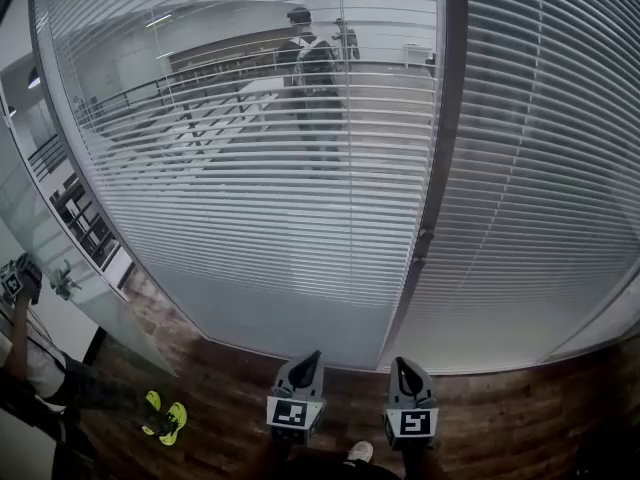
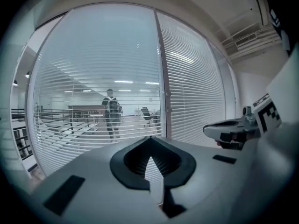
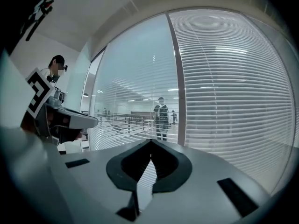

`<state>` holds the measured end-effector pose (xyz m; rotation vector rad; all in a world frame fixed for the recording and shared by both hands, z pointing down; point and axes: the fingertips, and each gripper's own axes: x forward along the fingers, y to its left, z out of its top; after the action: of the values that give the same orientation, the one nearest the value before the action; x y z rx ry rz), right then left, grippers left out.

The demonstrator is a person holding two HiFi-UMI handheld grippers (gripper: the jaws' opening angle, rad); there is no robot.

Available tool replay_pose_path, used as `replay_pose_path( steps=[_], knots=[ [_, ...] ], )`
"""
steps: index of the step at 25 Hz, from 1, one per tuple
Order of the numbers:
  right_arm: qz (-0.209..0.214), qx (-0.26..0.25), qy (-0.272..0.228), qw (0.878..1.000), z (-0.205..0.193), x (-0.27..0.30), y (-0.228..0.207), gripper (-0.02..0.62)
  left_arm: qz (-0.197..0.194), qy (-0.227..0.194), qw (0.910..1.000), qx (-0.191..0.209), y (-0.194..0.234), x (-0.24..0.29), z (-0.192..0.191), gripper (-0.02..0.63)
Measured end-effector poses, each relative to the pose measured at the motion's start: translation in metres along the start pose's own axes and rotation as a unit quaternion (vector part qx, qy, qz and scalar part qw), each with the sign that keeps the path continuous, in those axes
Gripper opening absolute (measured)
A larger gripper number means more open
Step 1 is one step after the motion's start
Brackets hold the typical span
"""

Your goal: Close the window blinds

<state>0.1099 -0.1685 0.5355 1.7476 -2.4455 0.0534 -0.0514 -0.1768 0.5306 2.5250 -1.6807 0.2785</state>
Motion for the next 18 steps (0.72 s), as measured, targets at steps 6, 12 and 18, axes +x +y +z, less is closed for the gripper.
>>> replay_pose_path(
  steps=[6,12,18],
  knots=[
    [0.007,-0.002,-0.003,1.0,-0.002,0.008,0.0,0.003,0.03,-0.007,0.9995,0.003,0.021,0.004,-0.003,0.0],
    [-0.02,-0.003,0.006,1.0,0.014,0.042,-0.018,0.003,0.023,-0.002,0.9997,-0.001,0.036,0.036,0.016,0.0],
    [-0.033,0.006,0.018,0.999,0.014,0.071,-0.039,0.003,-0.001,0.005,1.0,-0.006,0.038,0.076,0.018,0.0]
  ],
)
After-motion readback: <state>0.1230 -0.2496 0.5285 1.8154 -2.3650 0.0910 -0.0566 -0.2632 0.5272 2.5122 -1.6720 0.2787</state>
